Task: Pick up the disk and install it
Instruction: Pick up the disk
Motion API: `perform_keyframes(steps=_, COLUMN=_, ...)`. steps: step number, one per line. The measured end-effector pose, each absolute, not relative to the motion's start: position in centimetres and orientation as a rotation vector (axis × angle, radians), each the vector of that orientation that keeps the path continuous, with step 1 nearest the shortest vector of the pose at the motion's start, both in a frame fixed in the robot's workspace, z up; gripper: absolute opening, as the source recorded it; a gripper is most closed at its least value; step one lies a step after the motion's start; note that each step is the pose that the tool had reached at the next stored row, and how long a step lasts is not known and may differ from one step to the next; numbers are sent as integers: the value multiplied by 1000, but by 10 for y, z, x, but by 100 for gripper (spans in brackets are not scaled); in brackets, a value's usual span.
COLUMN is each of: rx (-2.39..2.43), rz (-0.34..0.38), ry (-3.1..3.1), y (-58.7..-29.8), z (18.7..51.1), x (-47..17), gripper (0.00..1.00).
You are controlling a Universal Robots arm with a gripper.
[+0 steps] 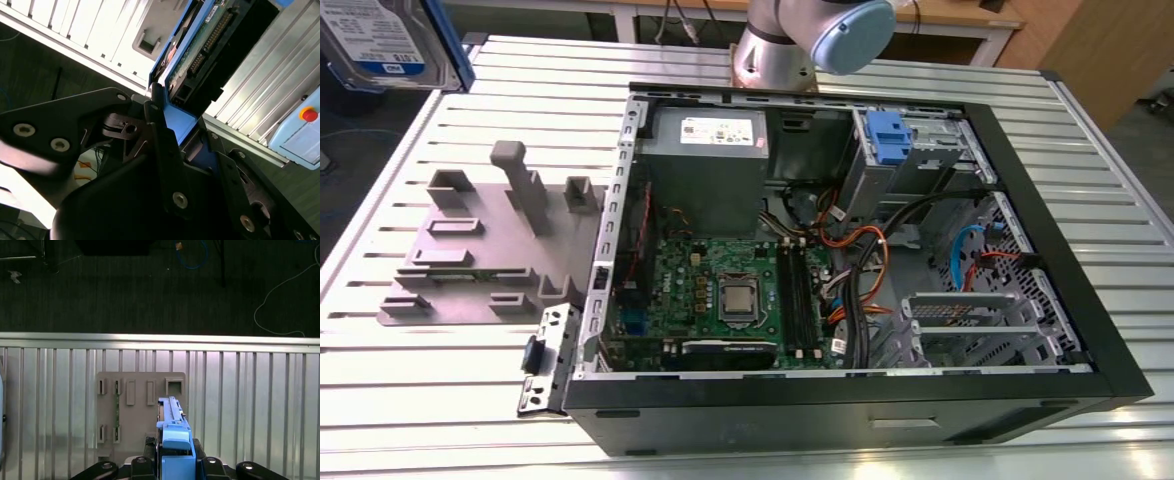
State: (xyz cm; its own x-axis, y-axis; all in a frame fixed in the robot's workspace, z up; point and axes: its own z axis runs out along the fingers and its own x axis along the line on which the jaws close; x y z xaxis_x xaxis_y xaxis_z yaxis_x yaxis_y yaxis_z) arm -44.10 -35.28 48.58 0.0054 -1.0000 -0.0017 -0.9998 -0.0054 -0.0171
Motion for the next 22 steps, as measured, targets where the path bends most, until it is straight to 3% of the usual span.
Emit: perform_keyframes(steps=22, rx=-2218, rz=-17, ry=2206, y=-354, z=493, x=-438, gripper=36)
